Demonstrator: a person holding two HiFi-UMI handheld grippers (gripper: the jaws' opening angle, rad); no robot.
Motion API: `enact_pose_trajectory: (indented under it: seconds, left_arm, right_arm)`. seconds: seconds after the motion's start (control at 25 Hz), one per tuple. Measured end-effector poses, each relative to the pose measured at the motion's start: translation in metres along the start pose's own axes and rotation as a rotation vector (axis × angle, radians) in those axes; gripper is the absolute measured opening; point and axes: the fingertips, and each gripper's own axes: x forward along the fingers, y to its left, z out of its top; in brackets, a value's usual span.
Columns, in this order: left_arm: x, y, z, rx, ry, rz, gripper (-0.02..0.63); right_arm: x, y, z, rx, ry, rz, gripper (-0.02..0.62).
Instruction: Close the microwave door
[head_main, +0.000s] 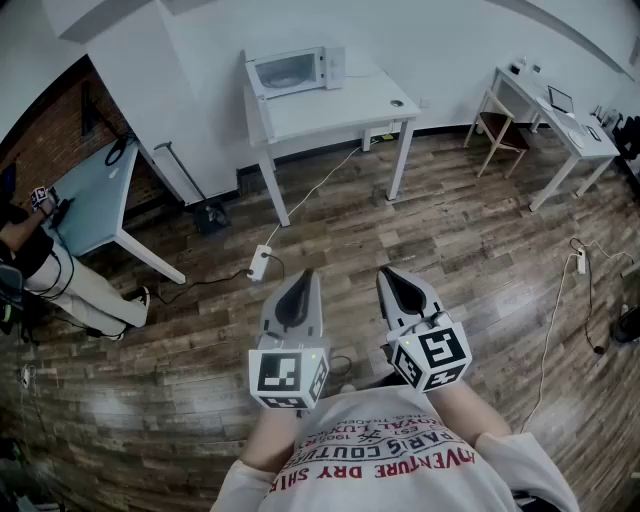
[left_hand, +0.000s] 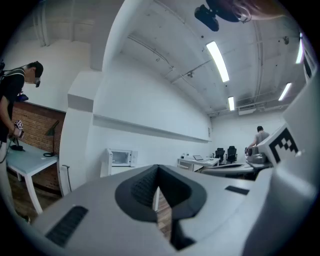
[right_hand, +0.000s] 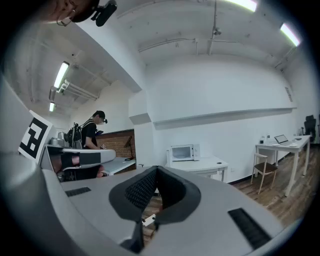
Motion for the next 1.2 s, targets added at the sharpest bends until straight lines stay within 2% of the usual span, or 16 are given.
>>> enact_pose_trajectory:
  seconds: [0.28,0.52,0.76,0.92,1.2]
  left_arm:
    - [-0.003,-0.001,-0.007,-0.004,0.004,-0.007,-0.006]
    - [0.001,0.007,-0.013,-0.024,0.001,0.001,-0.006]
    - [0.012,0.016,-0.021,-0.059,0.014,0.015,-0.006]
    - [0.03,0.027,-0.024,-0.088,0.002,0.063,-0.006]
    - [0.095,0.039,-0.02,-0.09,-0.017,0.18,-0.006]
  right_arm:
    - [-0.003,0.002,-0.005,0.001,0.002,-0.008,0.011]
    - [0.005,-0.001,-0.008,0.051,-0.017,-0.002,0.012]
    - [0.021,-0.009,-0.01,0.037,0.01,0.007,0.012]
    - [0.039,-0.022,-0.011,0.021,0.018,0.041,0.012]
    - [0.101,-0.077,-0.01,0.065,0.041,0.144,0.012]
